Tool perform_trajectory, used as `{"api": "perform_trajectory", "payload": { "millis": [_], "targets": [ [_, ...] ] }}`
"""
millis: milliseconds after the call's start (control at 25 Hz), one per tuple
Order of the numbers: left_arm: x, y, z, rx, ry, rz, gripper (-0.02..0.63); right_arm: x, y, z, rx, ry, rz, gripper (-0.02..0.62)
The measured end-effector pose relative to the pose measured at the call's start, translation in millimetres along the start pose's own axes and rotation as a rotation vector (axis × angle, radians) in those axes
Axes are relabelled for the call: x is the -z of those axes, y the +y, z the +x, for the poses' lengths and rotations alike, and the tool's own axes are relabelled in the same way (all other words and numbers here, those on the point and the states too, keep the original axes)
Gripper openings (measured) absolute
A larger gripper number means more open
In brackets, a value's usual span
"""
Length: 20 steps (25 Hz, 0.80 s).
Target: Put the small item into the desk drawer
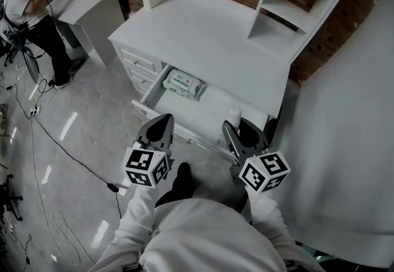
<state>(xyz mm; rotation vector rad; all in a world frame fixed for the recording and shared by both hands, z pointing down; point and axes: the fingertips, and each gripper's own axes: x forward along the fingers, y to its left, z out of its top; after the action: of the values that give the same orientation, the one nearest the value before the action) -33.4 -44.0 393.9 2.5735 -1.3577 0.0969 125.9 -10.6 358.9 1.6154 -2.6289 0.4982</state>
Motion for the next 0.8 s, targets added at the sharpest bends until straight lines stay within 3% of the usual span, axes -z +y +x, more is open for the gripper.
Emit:
{"api": "perform_trajectory", "payload": {
  "millis": [440, 800],
  "targets": [
    [-10, 73, 37, -0.012, 0.01, -0.024, 0.017, -12, -7, 77, 0.018, 0.014, -0.011, 0.161],
    [-20, 100, 66, 0.025, 0.006, -0.021, 0.017, -17, -12, 109, 0.047, 0.003, -0.016, 0.161]
  ]
}}
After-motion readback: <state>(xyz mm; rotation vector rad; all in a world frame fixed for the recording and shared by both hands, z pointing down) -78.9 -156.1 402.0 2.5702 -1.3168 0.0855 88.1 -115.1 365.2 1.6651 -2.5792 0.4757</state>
